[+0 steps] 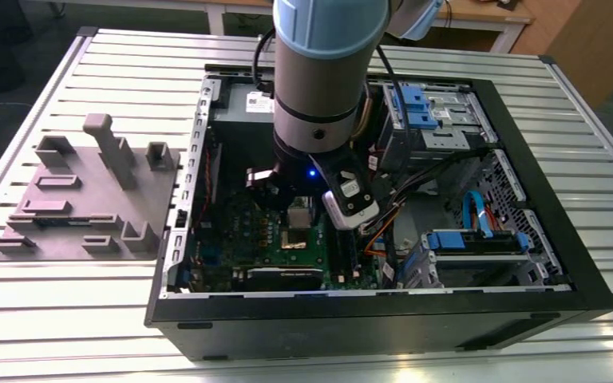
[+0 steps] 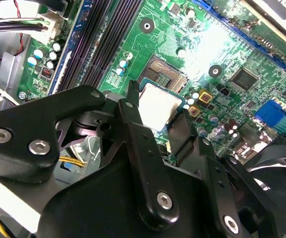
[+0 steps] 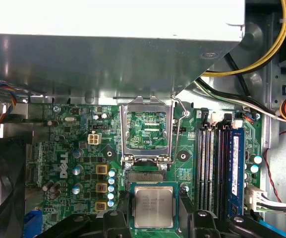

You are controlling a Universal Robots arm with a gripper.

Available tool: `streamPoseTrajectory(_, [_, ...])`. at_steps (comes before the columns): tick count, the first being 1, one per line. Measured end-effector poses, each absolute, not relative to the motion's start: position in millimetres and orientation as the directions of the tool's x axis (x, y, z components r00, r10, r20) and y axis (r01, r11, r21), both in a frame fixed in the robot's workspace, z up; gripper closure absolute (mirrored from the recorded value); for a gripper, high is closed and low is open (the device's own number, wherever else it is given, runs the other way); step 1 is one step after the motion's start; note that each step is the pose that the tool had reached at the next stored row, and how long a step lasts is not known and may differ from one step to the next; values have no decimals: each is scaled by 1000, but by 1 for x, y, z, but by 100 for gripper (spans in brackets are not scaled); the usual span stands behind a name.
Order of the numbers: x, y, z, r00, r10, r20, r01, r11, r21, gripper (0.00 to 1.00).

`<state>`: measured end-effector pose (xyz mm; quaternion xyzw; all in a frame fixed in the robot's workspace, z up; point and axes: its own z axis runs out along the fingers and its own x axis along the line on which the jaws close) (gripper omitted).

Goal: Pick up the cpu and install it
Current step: 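Place the cpu into insertion slot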

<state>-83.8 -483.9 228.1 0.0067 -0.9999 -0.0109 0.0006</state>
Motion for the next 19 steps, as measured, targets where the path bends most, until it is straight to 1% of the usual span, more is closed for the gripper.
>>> streamPoseTrajectory(7, [-84,-484,222,-1000,-14,2,-14,1000,22,53])
streamPoseTrajectory(19, [-85,-489,212,-1000,-20,18,-20,1000,22,53])
